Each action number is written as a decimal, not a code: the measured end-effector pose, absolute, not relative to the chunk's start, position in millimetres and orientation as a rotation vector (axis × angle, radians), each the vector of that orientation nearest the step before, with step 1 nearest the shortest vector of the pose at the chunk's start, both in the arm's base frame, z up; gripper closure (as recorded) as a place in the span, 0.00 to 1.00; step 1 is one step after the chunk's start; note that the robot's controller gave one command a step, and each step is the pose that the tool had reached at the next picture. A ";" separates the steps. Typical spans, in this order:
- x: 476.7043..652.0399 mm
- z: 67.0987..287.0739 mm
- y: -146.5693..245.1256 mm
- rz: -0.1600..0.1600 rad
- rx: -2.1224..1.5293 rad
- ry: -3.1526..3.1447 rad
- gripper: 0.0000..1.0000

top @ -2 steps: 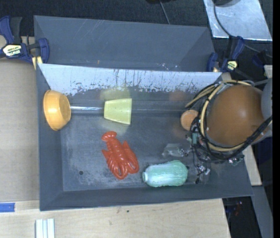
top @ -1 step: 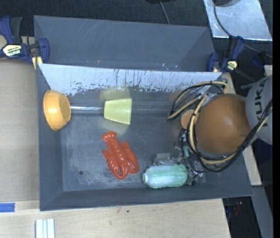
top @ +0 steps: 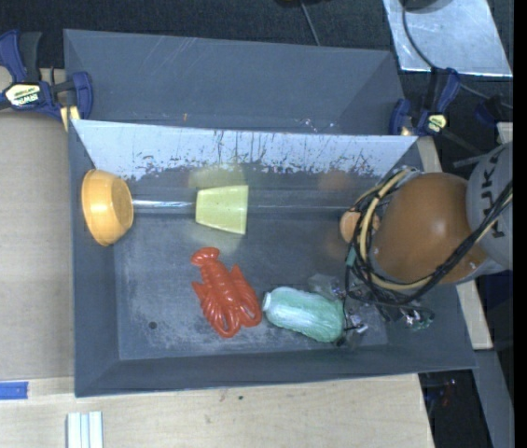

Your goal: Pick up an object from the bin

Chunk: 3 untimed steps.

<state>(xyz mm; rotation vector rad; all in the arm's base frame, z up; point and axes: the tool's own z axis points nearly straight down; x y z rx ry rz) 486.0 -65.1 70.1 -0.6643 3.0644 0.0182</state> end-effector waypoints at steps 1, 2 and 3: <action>486.0 70.1 -65.0 0.018 -0.666 3.064 1.00; 485.0 79.3 -64.7 0.020 -0.668 3.066 1.00; 483.4 109.9 -64.2 0.024 -0.670 3.072 1.00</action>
Offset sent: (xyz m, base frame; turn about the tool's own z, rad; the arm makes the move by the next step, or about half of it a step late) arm -0.0001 0.0002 0.0342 -0.0012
